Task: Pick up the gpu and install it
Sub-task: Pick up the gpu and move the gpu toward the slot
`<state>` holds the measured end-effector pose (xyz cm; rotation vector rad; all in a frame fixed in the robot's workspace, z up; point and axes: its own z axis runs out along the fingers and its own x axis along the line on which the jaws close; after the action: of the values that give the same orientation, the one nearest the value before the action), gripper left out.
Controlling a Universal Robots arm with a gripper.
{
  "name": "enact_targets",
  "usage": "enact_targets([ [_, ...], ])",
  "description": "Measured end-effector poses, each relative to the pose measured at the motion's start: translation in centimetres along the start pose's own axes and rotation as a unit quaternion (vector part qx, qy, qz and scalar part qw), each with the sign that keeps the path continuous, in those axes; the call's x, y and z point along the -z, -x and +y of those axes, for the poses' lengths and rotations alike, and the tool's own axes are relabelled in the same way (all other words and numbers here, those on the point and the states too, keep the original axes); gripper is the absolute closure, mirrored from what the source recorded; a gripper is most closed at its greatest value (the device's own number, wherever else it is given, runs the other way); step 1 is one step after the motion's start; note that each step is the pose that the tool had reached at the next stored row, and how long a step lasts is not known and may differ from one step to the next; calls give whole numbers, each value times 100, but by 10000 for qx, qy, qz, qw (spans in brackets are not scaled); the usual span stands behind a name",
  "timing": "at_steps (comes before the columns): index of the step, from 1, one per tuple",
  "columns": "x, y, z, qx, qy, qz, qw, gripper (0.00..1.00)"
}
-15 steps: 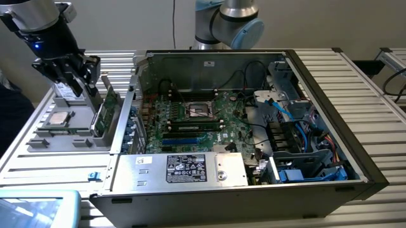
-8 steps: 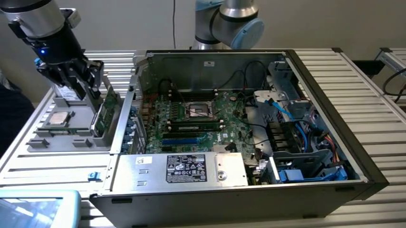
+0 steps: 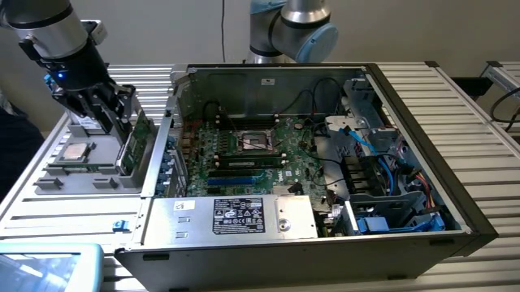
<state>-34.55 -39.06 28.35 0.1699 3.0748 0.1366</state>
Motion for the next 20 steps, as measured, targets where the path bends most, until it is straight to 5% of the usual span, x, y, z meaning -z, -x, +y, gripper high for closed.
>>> enact_targets([
  [5,-88,-4,-9,1,1,-7,10000,56],
  [10,-138,-4,-13,6,9,-67,10000,56],
  [15,-199,-7,-18,5,61,-100,9999,56],
  [20,-279,-10,-29,20,70,-127,9999,56],
])
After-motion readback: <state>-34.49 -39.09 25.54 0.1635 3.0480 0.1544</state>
